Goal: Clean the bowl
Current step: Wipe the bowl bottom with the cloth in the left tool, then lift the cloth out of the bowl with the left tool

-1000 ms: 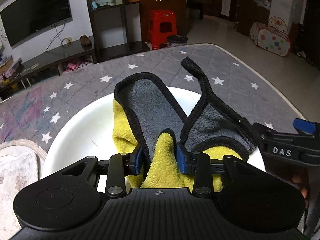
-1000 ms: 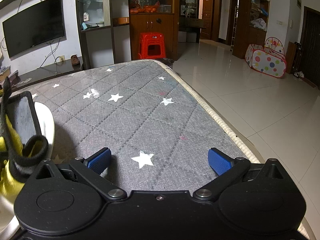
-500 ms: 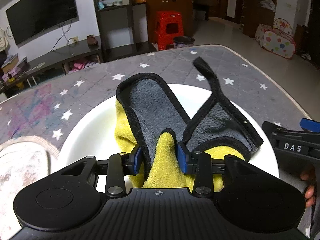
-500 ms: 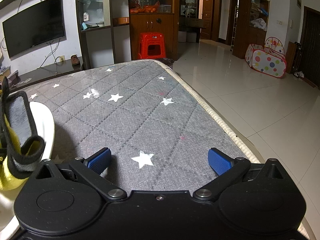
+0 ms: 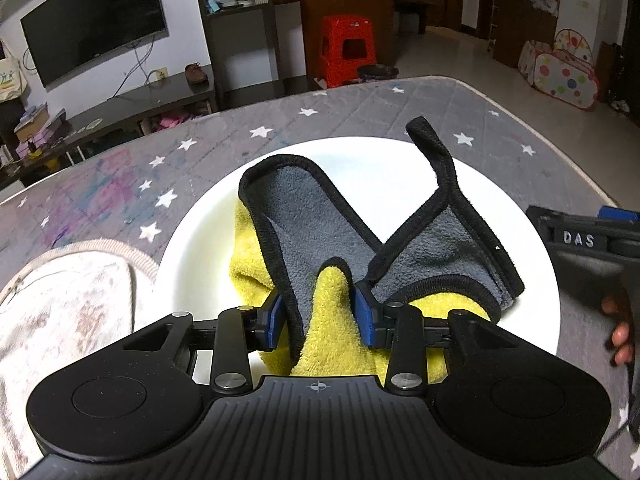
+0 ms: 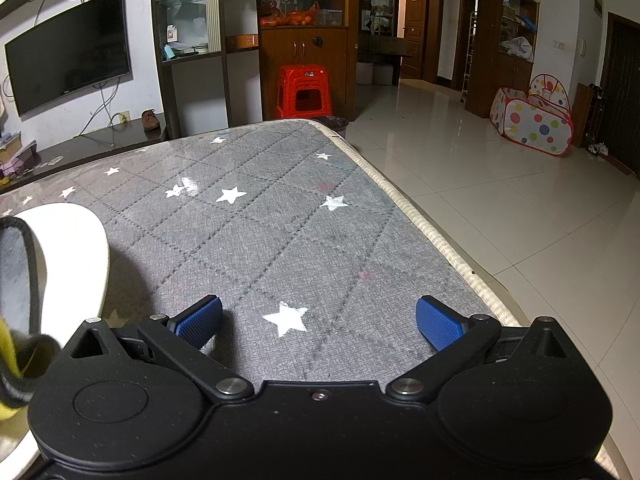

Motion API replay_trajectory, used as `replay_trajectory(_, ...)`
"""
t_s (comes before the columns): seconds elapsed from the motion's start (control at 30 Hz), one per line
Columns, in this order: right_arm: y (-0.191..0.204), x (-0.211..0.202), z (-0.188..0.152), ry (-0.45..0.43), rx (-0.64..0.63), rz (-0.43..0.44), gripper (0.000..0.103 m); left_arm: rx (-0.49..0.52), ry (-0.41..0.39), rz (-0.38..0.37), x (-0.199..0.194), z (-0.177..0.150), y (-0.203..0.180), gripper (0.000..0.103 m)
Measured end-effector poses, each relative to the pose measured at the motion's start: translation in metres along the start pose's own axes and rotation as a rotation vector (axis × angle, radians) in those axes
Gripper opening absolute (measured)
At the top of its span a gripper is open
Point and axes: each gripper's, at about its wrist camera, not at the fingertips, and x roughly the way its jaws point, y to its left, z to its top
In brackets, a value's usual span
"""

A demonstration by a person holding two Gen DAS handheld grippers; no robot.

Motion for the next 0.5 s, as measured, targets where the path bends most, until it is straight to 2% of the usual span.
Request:
replay_trajectory(0.23, 0.0, 0.0, 0.0, 0.0, 0.0, 0.0, 0.103, 0.031, 0.008, -0.015, -0.008, -0.007, -0.007, 0.022)
replay_trajectory(0.5, 0.0, 0.0, 0.0, 0.0, 0.0, 0.0, 0.103, -0.015, 0.001, -0.035, -0.012, -0.006, -0.004, 0.011)
